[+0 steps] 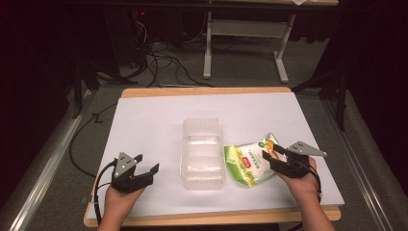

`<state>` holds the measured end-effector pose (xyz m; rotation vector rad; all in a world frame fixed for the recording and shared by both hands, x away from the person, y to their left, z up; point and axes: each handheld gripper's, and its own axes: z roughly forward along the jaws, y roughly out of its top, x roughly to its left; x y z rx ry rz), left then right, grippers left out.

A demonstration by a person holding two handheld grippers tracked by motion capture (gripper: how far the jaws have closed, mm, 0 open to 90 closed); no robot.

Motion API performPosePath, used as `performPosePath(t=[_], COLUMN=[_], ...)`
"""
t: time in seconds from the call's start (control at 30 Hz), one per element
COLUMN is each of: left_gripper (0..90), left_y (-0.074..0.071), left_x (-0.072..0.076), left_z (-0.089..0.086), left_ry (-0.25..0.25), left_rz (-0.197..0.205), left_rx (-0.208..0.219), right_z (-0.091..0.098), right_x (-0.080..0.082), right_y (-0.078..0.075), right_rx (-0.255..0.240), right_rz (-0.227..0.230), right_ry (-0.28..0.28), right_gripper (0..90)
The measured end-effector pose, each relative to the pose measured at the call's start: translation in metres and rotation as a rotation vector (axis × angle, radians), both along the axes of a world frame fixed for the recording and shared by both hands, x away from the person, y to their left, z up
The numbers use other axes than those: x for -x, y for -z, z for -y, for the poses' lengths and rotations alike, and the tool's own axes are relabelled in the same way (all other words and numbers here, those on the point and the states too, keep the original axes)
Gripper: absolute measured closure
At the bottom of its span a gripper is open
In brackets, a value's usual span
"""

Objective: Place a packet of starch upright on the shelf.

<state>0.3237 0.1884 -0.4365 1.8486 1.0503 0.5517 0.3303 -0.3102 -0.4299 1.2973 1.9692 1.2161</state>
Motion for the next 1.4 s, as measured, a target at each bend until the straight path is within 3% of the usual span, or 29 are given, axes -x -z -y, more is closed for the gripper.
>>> performPosePath(t=[0.3, 0.5, 0.9, 1.1, 1.23, 1.3, 1.4], left_gripper=[30.3, 30.3, 29.9, 29.6, 29.5, 29.4, 29.4], left_y=[0.001, 0.001, 0.002, 0.002, 0.002, 0.003, 0.003], left_x=[0.001, 0.001, 0.001, 0.001, 0.002, 0.001, 0.001], left_z=[-0.002, 0.0, 0.0, 0.0, 0.0, 0.0, 0.0], left_ry=[-0.004, -0.001, -0.003, -0.002, -0.001, -0.002, -0.003], left_rz=[0.003, 0.003, 0.003, 0.0, -0.002, -0.005, -0.008], left_rx=[-0.001, -0.014, -0.02, -0.022, -0.02, -0.017, -0.015], right_z=[0.004, -0.004, -0.036, -0.063, -0.075, -0.084, -0.09], right_x=[0.0, 0.003, 0.011, 0.015, 0.015, 0.015, 0.016], right_y=[0.0, 0.0, 0.003, 0.011, 0.018, 0.025, 0.029], right_rx=[-0.011, 0.005, 0.049, 0.1, 0.121, 0.166, 0.187], right_rz=[-0.007, -0.011, -0.025, -0.078, -0.118, -0.134, -0.156], right_ry=[0.008, -0.038, -0.138, -0.244, -0.278, -0.306, -0.322], right_gripper=[42.6, 41.1, 41.6, 42.7, 42.1, 40.8, 39.4])
